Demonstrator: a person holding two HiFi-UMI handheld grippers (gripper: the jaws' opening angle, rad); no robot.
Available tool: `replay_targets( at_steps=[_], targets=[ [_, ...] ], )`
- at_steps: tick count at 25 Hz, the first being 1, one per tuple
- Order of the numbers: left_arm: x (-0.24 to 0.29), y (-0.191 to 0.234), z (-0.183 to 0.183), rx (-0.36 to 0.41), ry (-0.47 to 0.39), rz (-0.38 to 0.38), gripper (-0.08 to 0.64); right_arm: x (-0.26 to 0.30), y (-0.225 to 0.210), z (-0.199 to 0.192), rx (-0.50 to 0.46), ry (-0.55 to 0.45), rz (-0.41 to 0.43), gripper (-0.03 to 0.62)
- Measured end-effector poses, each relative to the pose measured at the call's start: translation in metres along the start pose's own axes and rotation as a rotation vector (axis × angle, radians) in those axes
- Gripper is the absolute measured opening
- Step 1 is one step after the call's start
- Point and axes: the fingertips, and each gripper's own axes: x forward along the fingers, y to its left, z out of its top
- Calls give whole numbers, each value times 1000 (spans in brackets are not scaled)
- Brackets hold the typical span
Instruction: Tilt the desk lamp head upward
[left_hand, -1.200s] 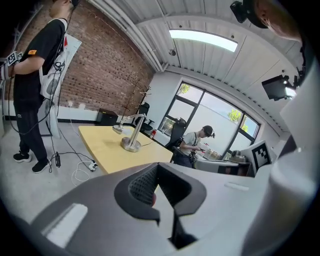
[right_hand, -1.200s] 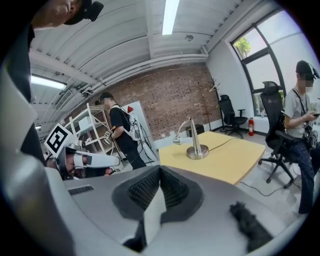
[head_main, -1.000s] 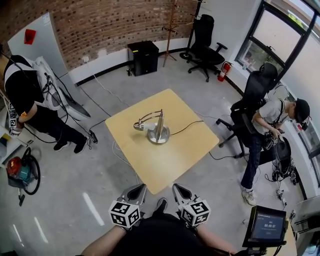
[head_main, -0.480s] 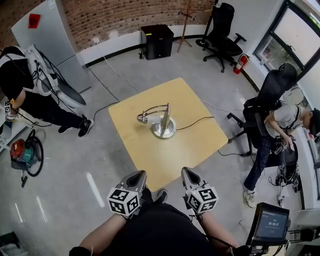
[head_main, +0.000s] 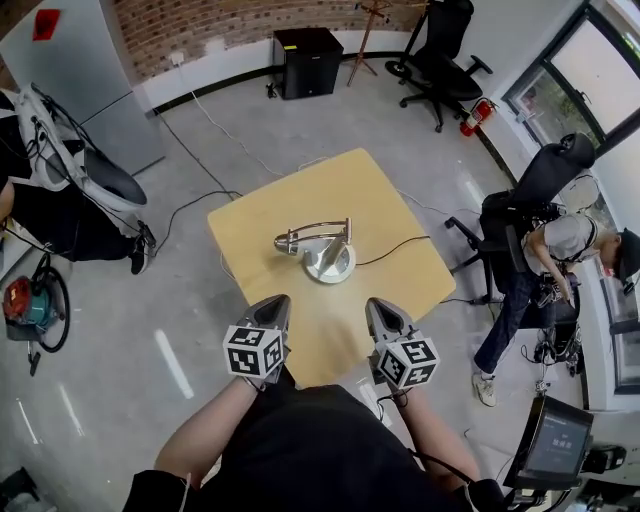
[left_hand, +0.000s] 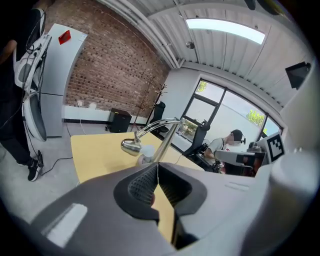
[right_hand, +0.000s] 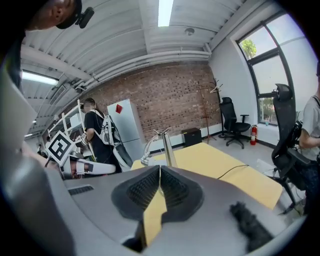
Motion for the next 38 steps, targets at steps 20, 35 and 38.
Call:
replay_targets(
  at_steps=[20, 35, 38],
  targets=[
    [142, 61, 26, -443, -20, 82, 399, 141, -36, 9, -116, 61, 1, 158],
    [139, 84, 27, -520, -74, 108, 308, 161, -23, 5, -214, 102, 53, 153],
    [133, 87, 33, -477, -80, 120, 308, 162, -23, 5, -241, 116, 65, 140]
  ],
)
